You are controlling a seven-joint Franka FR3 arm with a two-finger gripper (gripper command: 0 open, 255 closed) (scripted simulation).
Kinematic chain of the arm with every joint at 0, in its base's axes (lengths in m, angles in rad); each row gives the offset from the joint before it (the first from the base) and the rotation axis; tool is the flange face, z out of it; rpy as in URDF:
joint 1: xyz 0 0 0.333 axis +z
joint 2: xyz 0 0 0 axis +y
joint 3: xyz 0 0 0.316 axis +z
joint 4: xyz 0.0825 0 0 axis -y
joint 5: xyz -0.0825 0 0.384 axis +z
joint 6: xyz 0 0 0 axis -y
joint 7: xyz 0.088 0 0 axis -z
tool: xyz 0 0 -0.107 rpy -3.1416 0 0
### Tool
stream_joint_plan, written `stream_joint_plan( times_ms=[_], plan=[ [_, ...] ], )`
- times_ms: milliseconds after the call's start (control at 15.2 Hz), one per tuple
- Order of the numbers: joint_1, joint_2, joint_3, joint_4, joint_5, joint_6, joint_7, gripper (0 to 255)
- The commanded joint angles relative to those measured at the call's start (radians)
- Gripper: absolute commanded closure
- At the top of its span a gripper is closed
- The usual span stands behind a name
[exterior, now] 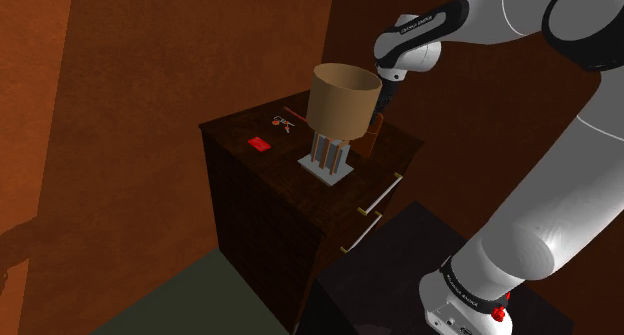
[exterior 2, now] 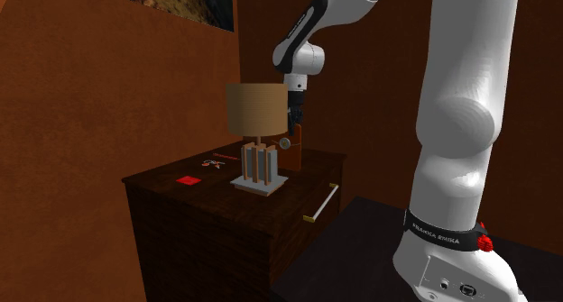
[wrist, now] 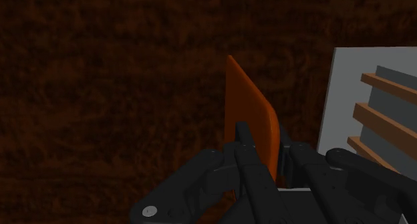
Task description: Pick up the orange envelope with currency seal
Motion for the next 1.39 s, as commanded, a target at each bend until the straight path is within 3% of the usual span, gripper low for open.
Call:
stream_joint_plan(
  times_ms=[0,198,1320],
  plan=[
    [0.000,0.000,0.000,0.000,0.000,0.000,0.000,255],
    [0.000,0.000,0.000,0.000,0.000,0.000,0.000,255],
    [0.003,-0.081,0.000,0.118,-0.038,-0.194,0.033,255]
  ],
)
